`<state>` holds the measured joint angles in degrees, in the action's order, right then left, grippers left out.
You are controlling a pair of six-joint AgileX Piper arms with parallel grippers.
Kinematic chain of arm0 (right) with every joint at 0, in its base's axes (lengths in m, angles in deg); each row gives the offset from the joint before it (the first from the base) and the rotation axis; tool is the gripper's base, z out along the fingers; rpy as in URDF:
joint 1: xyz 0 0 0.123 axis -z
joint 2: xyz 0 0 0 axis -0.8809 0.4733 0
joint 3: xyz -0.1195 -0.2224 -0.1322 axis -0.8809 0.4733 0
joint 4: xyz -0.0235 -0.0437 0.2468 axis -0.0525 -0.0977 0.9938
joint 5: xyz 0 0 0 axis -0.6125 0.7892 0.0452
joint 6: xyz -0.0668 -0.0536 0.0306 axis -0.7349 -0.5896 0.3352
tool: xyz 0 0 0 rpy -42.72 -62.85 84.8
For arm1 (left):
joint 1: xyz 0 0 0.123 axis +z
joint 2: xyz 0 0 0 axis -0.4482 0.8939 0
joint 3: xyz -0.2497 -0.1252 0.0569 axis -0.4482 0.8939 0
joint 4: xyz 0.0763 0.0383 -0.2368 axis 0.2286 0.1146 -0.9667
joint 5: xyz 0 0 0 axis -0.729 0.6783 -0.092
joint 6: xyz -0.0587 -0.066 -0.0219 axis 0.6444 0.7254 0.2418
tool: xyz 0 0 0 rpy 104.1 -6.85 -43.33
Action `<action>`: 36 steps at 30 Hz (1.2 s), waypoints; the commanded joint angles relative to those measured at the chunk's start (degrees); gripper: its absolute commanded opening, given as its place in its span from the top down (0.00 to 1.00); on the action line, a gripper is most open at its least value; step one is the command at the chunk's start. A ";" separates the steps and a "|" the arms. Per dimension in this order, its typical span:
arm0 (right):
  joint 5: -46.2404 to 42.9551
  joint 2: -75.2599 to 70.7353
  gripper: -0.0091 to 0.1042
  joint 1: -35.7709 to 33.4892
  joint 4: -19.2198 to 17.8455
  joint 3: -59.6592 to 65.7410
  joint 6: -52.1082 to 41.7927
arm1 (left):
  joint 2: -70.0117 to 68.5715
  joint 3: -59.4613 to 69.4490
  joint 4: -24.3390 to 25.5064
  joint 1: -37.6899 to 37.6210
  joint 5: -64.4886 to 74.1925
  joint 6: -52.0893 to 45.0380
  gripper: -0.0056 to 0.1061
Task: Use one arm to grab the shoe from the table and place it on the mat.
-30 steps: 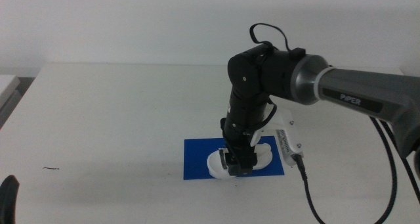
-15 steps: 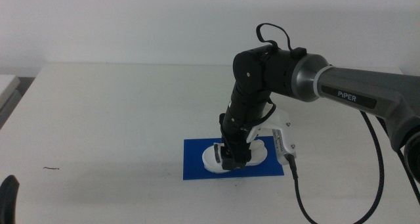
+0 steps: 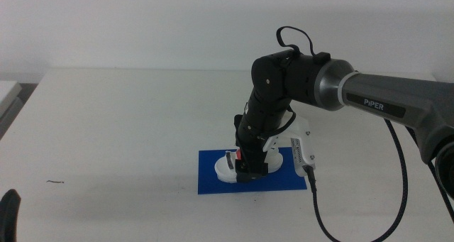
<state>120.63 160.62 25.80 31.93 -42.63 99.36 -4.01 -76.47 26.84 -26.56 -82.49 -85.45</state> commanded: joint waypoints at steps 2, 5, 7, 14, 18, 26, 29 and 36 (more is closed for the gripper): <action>1.16 -1.30 0.14 0.50 -1.45 -0.26 -1.83 | 0.28 0.02 -0.23 0.02 -0.68 0.17 0.11; 5.19 -4.06 0.12 0.50 -2.34 -0.35 -2.88 | 0.28 0.02 -0.23 0.02 -0.68 0.17 0.11; 7.75 -6.74 0.12 0.50 -3.44 -0.35 -4.50 | 0.28 0.02 -0.23 0.02 -0.68 0.17 0.11; 13.92 -22.15 0.12 0.50 -16.20 0.62 -48.04 | 0.28 0.02 -0.23 0.02 -0.68 0.17 0.11; 13.92 -30.59 0.12 0.50 -15.24 2.45 -83.33 | 0.28 0.02 -0.23 0.02 -0.68 0.17 0.11; 13.92 -42.37 0.12 7.75 -3.30 5.10 -108.04 | 0.28 0.02 -0.23 -0.09 -0.68 0.17 0.11; 13.92 -49.07 0.12 10.60 1.64 10.86 -108.04 | 0.28 0.02 -0.23 -0.09 -0.68 0.17 0.11; -12.59 -70.72 0.12 22.21 -7.56 36.82 -111.39 | 0.28 0.02 -0.23 -0.09 -0.68 0.17 0.11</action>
<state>115.61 95.04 45.69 27.01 -11.54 -9.25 -4.01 -76.47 26.84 -26.56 -82.49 -85.45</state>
